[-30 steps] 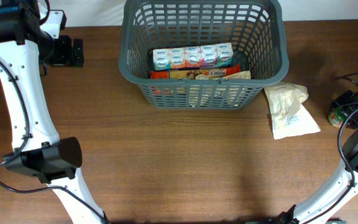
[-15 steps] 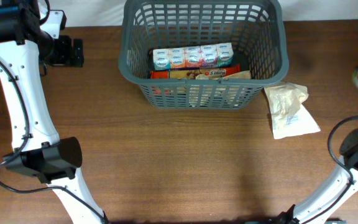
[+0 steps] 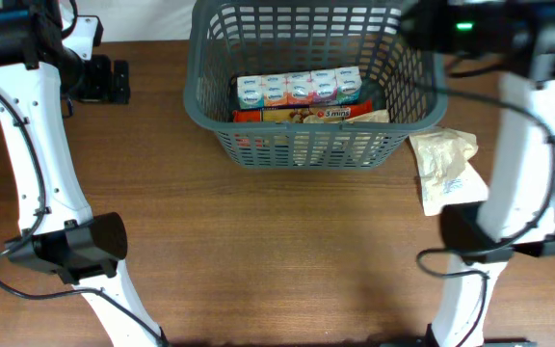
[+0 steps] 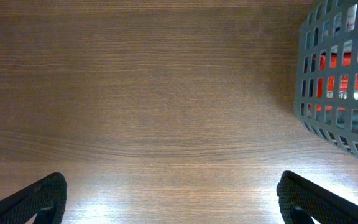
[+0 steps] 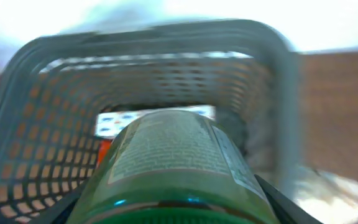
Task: Pack container
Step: 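Lift the jar with the right gripper and lower it into the basket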
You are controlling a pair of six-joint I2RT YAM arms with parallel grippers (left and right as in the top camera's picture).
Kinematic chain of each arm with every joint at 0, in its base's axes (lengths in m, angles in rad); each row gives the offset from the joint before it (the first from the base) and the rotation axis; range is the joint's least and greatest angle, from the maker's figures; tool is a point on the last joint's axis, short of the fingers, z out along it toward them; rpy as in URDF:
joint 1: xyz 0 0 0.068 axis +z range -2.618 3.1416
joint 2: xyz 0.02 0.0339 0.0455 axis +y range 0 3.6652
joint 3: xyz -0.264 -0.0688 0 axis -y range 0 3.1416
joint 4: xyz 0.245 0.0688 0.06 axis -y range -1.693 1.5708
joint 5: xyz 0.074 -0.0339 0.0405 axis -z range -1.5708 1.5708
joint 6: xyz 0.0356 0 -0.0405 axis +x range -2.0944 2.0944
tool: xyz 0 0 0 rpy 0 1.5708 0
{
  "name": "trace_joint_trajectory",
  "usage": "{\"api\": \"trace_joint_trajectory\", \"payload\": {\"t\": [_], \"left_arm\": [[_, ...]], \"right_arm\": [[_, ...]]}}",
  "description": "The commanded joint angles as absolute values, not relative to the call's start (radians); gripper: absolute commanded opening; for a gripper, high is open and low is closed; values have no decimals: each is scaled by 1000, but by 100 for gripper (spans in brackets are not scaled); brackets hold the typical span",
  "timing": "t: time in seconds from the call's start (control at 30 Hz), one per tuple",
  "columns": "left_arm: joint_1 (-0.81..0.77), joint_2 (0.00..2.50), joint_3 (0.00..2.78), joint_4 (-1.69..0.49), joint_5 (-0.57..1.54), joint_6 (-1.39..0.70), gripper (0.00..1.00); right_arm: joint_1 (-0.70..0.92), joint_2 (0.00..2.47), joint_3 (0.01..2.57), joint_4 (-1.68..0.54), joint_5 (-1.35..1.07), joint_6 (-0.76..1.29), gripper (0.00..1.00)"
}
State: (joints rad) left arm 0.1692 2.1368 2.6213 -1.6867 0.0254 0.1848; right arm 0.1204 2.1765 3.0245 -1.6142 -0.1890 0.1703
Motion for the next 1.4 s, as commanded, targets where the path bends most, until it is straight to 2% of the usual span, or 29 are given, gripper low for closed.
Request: {"api": "trace_joint_trajectory", "payload": {"t": [0.0,0.2,0.43,0.6,0.83,0.9,1.1,1.33,1.37], "left_arm": [[172,2145,2617,-1687,33,172,99],[172,2145,2617,-1687,33,172,99],[172,2145,2617,-1687,33,172,99],[172,2145,2617,-1687,33,172,99],[172,2145,2617,-1687,33,172,99],[172,2145,2617,-1687,33,172,99],[172,2145,2617,-1687,33,172,99],[172,2145,2617,-1687,33,172,99],[172,2145,2617,-1687,33,172,99]], "right_arm": [[262,2202,3006,-1551,38,107,4],[325,2302,2897,-1491,113,105,4],[321,2404,2692,-1442,23,105,4],[323,2405,2666,-1418,-148,104,4],[316,2416,2642,-1399,-89,105,4],[304,2416,2640,-1394,-89,109,5],[272,2432,2638,-1387,-35,139,20],[255,2447,2582,-1387,-44,158,20],[256,2447,2582,-1388,-44,158,25]]}}
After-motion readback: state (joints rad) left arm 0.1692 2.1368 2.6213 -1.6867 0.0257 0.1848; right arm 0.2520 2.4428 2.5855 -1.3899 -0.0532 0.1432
